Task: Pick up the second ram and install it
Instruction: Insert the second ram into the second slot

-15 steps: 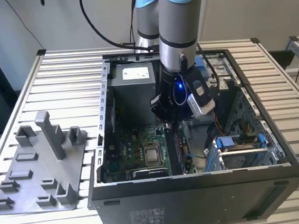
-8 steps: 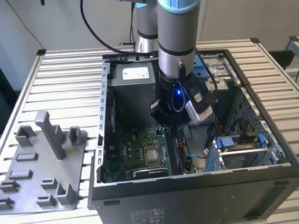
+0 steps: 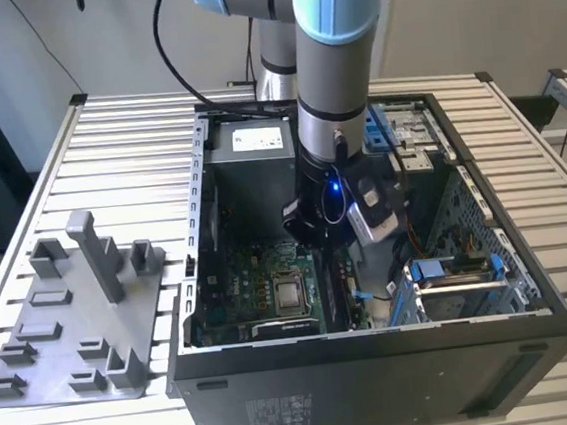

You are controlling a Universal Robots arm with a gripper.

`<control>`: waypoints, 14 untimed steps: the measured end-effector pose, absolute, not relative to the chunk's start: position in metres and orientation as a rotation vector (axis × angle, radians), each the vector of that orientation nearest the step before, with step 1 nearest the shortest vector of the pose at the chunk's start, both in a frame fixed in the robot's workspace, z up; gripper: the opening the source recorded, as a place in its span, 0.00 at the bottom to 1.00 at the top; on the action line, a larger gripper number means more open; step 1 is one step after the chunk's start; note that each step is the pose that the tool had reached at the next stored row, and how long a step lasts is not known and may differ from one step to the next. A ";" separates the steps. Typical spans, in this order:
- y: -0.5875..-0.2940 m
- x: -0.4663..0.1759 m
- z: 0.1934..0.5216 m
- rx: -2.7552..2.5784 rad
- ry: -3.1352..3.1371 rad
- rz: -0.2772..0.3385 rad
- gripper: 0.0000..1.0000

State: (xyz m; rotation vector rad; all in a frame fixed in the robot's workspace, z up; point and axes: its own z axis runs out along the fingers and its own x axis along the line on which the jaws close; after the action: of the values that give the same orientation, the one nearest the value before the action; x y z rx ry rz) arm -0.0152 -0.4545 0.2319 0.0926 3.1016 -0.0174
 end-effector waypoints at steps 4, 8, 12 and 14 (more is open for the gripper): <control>-0.455 -0.016 0.226 0.096 3.102 -0.017 0.14; -0.455 -0.016 0.224 0.096 3.102 -0.018 0.14; -0.455 -0.017 0.223 0.096 3.102 -0.017 0.14; -0.455 -0.017 0.222 0.096 3.103 -0.017 0.14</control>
State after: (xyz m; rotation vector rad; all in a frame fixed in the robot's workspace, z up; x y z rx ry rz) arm -0.0168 -0.4546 0.2222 0.0961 3.1026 -0.0175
